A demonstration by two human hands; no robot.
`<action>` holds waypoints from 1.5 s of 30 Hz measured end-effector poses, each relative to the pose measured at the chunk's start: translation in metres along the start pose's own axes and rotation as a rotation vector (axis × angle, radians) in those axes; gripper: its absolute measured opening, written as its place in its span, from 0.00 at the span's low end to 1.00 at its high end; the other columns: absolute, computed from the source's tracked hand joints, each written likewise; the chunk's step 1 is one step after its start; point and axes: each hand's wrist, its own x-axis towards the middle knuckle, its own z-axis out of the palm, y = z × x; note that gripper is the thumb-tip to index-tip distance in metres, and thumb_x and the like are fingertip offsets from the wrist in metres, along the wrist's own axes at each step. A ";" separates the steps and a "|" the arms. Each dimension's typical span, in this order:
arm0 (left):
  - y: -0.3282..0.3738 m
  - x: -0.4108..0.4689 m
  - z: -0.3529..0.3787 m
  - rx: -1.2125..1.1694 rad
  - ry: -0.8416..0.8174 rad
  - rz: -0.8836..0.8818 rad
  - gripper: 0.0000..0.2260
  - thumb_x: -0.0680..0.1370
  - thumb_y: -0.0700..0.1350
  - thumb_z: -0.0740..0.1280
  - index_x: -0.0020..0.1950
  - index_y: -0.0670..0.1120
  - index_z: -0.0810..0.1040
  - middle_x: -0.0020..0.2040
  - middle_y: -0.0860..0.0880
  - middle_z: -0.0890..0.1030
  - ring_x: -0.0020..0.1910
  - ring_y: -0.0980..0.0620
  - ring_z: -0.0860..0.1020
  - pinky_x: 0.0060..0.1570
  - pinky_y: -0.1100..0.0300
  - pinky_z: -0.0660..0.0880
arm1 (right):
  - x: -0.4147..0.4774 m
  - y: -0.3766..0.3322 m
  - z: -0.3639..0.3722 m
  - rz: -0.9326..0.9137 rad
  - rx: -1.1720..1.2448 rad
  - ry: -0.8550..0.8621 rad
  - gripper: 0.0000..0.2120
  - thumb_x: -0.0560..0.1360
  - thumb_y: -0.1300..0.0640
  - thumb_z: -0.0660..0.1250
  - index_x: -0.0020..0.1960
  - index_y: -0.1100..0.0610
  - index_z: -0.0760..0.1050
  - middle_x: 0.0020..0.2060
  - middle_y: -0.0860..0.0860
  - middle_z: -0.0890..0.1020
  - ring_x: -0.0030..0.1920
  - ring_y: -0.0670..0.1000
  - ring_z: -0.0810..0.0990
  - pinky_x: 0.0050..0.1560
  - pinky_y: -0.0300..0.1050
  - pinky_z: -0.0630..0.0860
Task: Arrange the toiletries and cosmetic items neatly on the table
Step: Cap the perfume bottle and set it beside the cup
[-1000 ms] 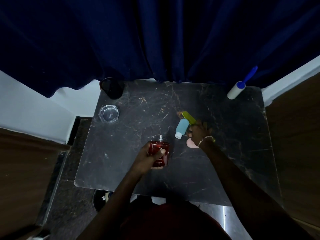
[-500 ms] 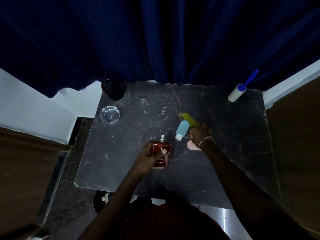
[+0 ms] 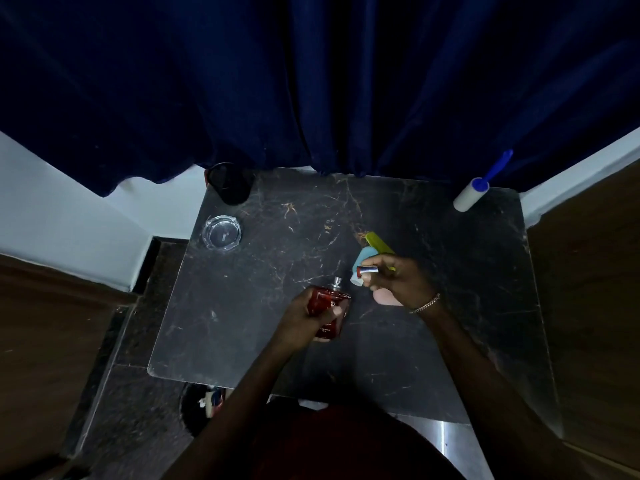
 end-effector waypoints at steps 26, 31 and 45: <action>0.016 0.007 -0.053 0.061 -0.017 0.076 0.15 0.77 0.45 0.75 0.62 0.46 0.78 0.53 0.48 0.84 0.48 0.51 0.84 0.31 0.57 0.82 | 0.035 -0.024 0.076 0.008 0.018 -0.014 0.11 0.69 0.68 0.75 0.51 0.66 0.79 0.44 0.62 0.85 0.42 0.56 0.85 0.43 0.53 0.83; 0.016 0.015 -0.069 0.065 -0.026 0.012 0.18 0.75 0.50 0.77 0.61 0.48 0.78 0.54 0.46 0.84 0.49 0.43 0.85 0.32 0.48 0.83 | 0.044 -0.024 0.090 0.010 0.017 0.021 0.10 0.70 0.68 0.74 0.50 0.63 0.80 0.43 0.59 0.85 0.40 0.52 0.85 0.40 0.43 0.83; 0.024 0.057 -0.118 0.060 -0.024 0.155 0.15 0.78 0.46 0.74 0.61 0.49 0.75 0.52 0.47 0.82 0.50 0.46 0.84 0.32 0.54 0.82 | 0.079 -0.038 0.122 -0.035 -0.004 -0.057 0.24 0.70 0.65 0.75 0.64 0.57 0.74 0.49 0.54 0.84 0.47 0.50 0.84 0.45 0.41 0.80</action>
